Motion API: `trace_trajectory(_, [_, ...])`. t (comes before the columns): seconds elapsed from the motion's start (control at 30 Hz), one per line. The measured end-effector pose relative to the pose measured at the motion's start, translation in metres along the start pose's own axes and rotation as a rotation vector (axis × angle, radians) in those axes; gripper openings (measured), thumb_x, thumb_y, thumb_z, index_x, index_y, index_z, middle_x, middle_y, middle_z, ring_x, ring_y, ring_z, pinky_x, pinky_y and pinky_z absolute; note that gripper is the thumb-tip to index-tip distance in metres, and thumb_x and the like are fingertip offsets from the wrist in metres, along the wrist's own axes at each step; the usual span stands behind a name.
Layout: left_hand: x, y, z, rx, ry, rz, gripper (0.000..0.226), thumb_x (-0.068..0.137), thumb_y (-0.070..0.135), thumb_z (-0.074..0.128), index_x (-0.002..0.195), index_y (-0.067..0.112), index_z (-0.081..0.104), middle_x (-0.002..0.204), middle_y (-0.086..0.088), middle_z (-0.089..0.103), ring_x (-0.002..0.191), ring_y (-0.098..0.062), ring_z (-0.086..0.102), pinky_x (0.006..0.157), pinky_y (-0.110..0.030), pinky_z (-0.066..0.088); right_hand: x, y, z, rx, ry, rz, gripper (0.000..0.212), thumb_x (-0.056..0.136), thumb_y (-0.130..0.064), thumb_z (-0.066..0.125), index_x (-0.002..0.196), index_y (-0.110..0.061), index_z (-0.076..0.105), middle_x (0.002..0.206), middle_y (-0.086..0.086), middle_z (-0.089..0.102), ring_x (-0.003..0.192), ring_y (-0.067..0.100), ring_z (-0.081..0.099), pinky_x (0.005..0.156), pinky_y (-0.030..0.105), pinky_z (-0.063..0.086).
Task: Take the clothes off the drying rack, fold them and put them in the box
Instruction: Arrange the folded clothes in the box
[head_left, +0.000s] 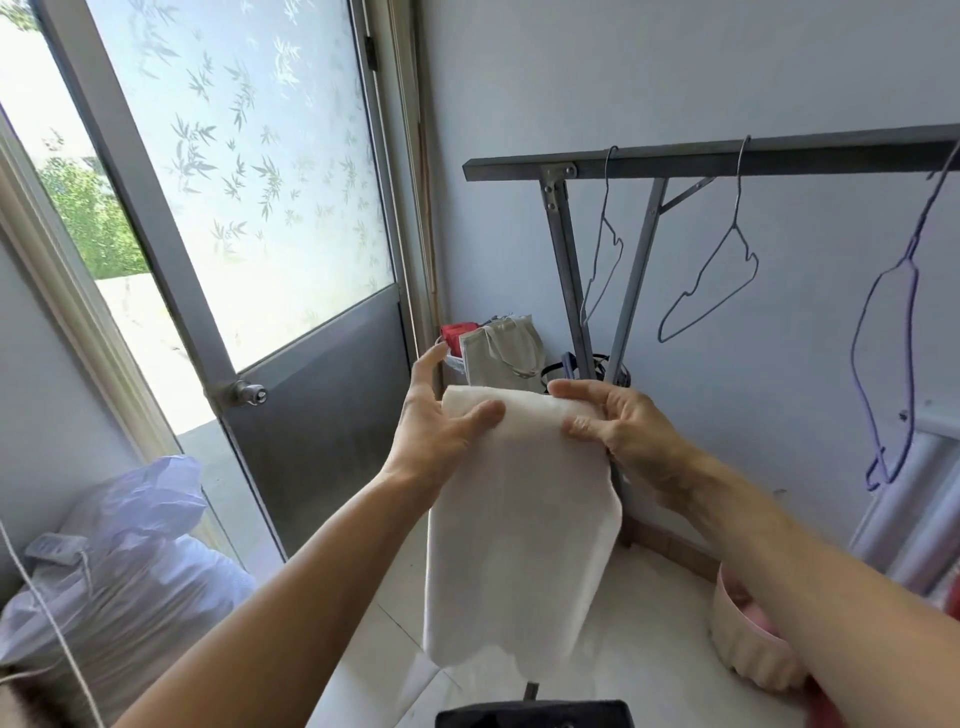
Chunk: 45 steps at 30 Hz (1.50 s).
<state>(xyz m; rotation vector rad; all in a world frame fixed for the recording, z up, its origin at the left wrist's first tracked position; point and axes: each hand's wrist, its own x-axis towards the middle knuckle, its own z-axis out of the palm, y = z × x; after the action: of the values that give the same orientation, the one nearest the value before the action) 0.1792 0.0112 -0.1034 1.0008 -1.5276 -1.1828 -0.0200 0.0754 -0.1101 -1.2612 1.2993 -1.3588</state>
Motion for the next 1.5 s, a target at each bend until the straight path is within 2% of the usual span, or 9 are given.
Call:
trace_trajectory(0.13, [-0.001, 0.006, -0.001, 0.083, -0.058, 0.034, 0.022, 0.087, 0.014, 0.072, 0.108, 0.020, 0.075, 0.097, -0.003, 0.075, 0.083, -0.013, 0.070, 0.071, -0.021, 0.056, -0.003, -0.004, -0.001, -0.337, -0.101, -0.017, 0.053, 0.076, 0.001, 0.075, 0.123, -0.019, 0.060, 0.112, 0.004, 0.066, 0.100, 0.016, 0.067, 0.085, 0.029, 0.057])
trace_trajectory(0.3, [-0.001, 0.012, -0.008, 0.327, -0.248, 0.070, 0.051, 0.074, 0.002, 0.079, 0.122, 0.014, 0.066, 0.109, 0.000, 0.070, 0.096, -0.010, 0.068, 0.082, -0.018, 0.054, -0.004, -0.012, -0.003, -0.639, -0.134, -0.064, 0.028, 0.086, -0.007, 0.061, 0.102, -0.028, 0.070, 0.093, -0.008, 0.073, 0.092, 0.006, 0.067, 0.083, 0.026, 0.054])
trace_trajectory(0.53, [0.002, 0.024, -0.016, 0.806, -0.215, 0.263, 0.013, 0.085, 0.038, 0.071, 0.082, 0.025, 0.073, 0.085, 0.007, 0.057, 0.081, -0.011, 0.056, 0.068, -0.024, 0.043, -0.009, -0.031, -0.018, -0.665, -0.108, -0.110, 0.004, 0.085, -0.021, 0.072, 0.083, -0.023, 0.068, 0.082, -0.003, 0.067, 0.075, 0.008, 0.063, 0.069, 0.022, 0.050])
trace_trajectory(0.67, [0.005, 0.025, -0.021, 0.197, -0.236, 0.109, 0.037, 0.071, 0.047, 0.076, 0.094, 0.019, 0.077, 0.105, -0.006, 0.068, 0.088, -0.018, 0.068, 0.077, -0.030, 0.055, -0.017, -0.034, -0.021, -0.023, -0.080, 0.003, 0.014, 0.081, -0.023, 0.071, 0.089, -0.012, 0.073, 0.082, 0.009, 0.075, 0.069, 0.018, 0.072, 0.060, 0.029, 0.059])
trace_trajectory(0.8, [-0.001, 0.013, -0.009, -0.323, -0.223, -0.139, 0.054, 0.067, 0.050, 0.076, 0.095, 0.004, 0.074, 0.094, -0.015, 0.073, 0.076, -0.021, 0.072, 0.068, -0.031, 0.061, -0.015, -0.035, -0.013, 0.143, 0.032, 0.006, 0.017, 0.085, -0.024, 0.066, 0.084, -0.008, 0.070, 0.072, 0.007, 0.073, 0.057, 0.014, 0.068, 0.051, 0.024, 0.056])
trace_trajectory(0.93, [-0.009, -0.012, -0.009, -0.293, -0.422, -0.274, 0.085, 0.038, 0.054, 0.095, 0.101, 0.002, 0.074, 0.107, -0.017, 0.073, 0.093, -0.024, 0.072, 0.080, -0.035, 0.061, -0.010, -0.032, -0.014, 0.162, 0.125, 0.044, 0.024, 0.089, -0.026, 0.064, 0.089, -0.002, 0.069, 0.077, 0.011, 0.072, 0.059, 0.016, 0.068, 0.054, 0.026, 0.058])
trace_trajectory(1.1, [-0.012, -0.008, -0.002, -0.348, -0.335, -0.275, 0.035, 0.077, 0.024, 0.074, 0.106, 0.004, 0.070, 0.103, -0.013, 0.074, 0.081, -0.020, 0.073, 0.072, -0.034, 0.062, -0.018, -0.014, -0.034, 0.457, -0.007, 0.171, 0.047, 0.085, -0.048, 0.058, 0.092, -0.006, 0.077, 0.083, 0.012, 0.074, 0.069, 0.021, 0.072, 0.060, 0.030, 0.060])
trace_trajectory(1.23, [-0.012, -0.001, 0.006, -0.378, -0.280, -0.260, 0.015, 0.091, 0.013, 0.062, 0.101, 0.003, 0.068, 0.089, -0.010, 0.075, 0.069, -0.017, 0.072, 0.061, -0.028, 0.060, -0.032, 0.015, -0.036, 0.566, -0.220, 0.254, 0.080, 0.044, -0.042, 0.096, 0.111, -0.005, 0.073, 0.110, 0.021, 0.070, 0.095, 0.032, 0.070, 0.076, 0.042, 0.059])
trace_trajectory(1.5, [-0.013, -0.001, 0.000, -0.415, -0.443, -0.355, 0.067, 0.064, 0.022, 0.086, 0.123, 0.004, 0.059, 0.097, -0.009, 0.075, 0.081, -0.020, 0.073, 0.065, -0.031, 0.061, -0.023, 0.001, -0.033, 0.454, 0.016, 0.296, 0.027, 0.077, -0.003, 0.062, 0.102, 0.006, 0.067, 0.082, 0.016, 0.074, 0.067, 0.023, 0.073, 0.056, 0.032, 0.059])
